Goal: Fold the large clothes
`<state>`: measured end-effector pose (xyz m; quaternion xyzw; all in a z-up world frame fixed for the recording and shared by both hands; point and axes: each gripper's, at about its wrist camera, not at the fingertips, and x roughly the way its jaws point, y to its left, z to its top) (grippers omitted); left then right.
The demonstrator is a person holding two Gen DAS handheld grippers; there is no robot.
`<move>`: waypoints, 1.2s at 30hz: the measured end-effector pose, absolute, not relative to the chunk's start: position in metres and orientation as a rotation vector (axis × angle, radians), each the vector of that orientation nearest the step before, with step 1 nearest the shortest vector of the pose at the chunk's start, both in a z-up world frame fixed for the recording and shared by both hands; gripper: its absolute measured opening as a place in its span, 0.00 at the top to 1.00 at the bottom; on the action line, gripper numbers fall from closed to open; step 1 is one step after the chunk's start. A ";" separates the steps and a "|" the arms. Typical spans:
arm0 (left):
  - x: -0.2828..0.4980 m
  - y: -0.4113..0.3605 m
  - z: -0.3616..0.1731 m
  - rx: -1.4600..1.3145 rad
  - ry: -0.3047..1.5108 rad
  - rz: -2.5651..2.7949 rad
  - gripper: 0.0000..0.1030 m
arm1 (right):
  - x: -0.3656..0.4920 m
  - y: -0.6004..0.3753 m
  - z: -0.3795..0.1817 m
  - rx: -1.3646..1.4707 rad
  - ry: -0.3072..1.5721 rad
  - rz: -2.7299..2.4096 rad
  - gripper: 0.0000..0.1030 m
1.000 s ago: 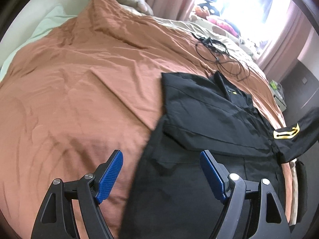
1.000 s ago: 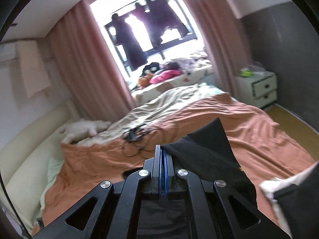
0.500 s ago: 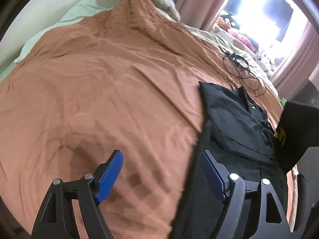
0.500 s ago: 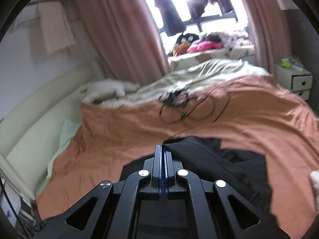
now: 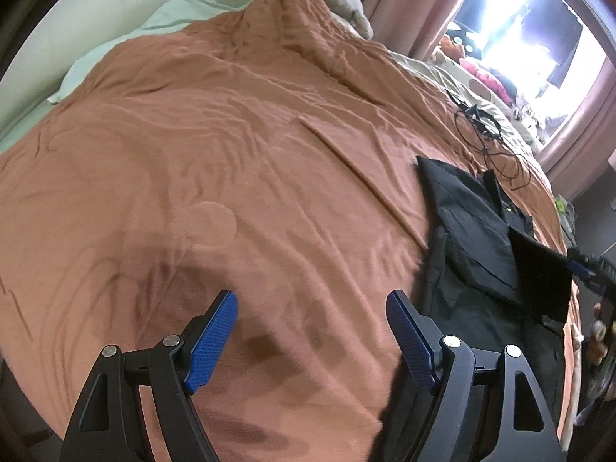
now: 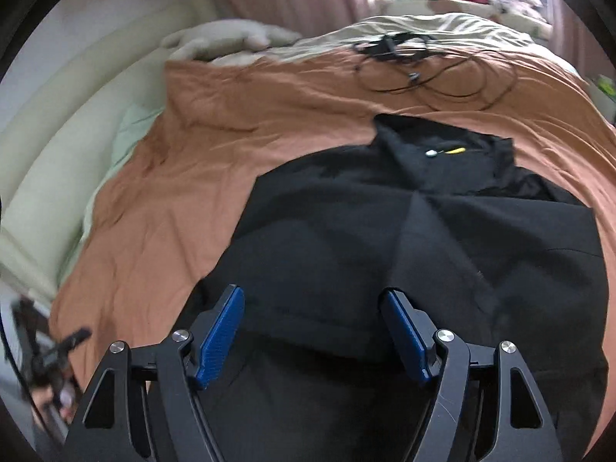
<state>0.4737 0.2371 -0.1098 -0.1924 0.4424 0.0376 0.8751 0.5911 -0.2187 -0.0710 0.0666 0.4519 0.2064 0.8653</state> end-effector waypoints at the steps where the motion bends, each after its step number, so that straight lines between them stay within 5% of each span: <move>1: 0.475 0.233 -0.109 -0.400 0.923 0.071 0.22 | 0.585 -0.221 -0.072 0.139 0.951 0.442 0.29; 19: 0.544 0.037 -0.078 -0.206 0.926 -0.219 0.22 | 0.529 -0.399 -0.095 0.255 0.939 0.188 0.28; 36: 0.567 -0.154 -0.110 -0.013 1.019 -0.458 0.22 | 0.484 -0.495 -0.140 0.296 0.943 0.027 0.28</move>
